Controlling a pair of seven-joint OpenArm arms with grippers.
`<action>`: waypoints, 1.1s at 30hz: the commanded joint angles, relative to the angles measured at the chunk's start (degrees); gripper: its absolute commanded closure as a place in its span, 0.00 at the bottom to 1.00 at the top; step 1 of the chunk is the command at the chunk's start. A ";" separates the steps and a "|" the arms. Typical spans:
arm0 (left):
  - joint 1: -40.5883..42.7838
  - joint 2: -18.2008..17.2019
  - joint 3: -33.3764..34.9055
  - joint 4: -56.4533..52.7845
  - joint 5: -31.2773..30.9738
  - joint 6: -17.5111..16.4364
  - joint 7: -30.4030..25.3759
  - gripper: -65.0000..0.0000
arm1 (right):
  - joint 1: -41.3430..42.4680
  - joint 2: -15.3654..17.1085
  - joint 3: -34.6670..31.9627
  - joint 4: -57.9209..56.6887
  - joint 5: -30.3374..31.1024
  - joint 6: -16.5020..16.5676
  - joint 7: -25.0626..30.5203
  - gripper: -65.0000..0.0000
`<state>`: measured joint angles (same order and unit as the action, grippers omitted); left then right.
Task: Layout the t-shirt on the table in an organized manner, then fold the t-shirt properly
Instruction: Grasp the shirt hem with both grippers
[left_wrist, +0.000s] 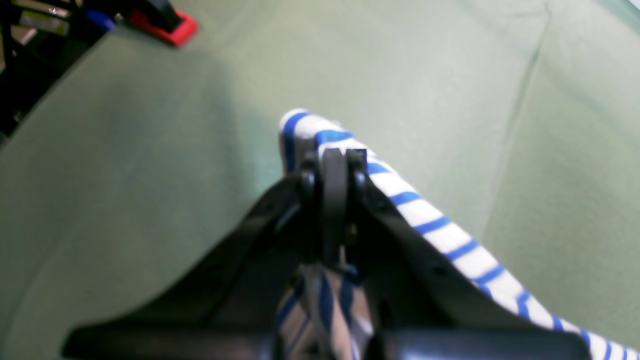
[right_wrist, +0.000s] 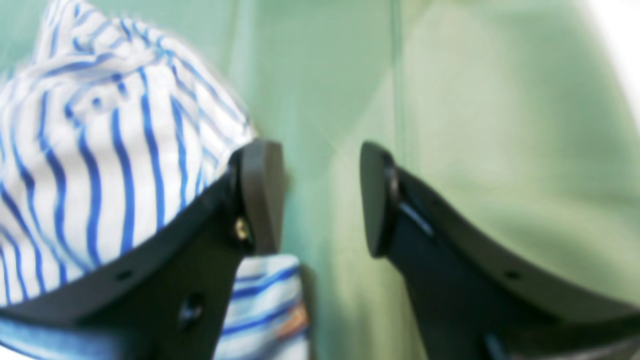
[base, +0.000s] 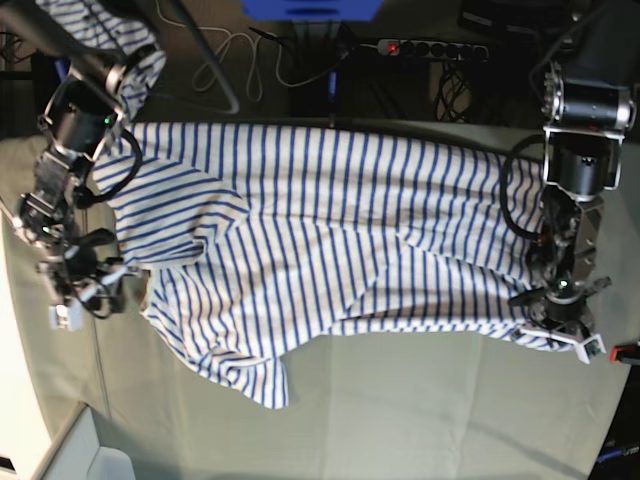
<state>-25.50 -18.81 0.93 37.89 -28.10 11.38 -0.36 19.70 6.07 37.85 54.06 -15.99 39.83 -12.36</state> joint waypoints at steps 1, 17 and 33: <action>-1.80 -0.84 -0.18 1.01 0.36 0.18 -1.79 1.00 | 3.37 0.84 -0.53 -1.36 0.47 0.17 2.21 0.57; -1.80 -0.84 -0.18 1.01 0.36 0.18 -1.79 1.00 | 7.07 0.84 -5.71 -10.94 -0.58 0.17 2.38 0.44; -0.92 -1.02 -0.18 1.01 0.36 0.18 -1.79 1.00 | 6.27 1.36 -5.71 -11.21 -0.58 0.17 2.38 0.47</action>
<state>-24.80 -18.90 0.93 37.93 -28.10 11.35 -0.47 24.67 6.66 32.18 42.00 -17.61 39.79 -11.31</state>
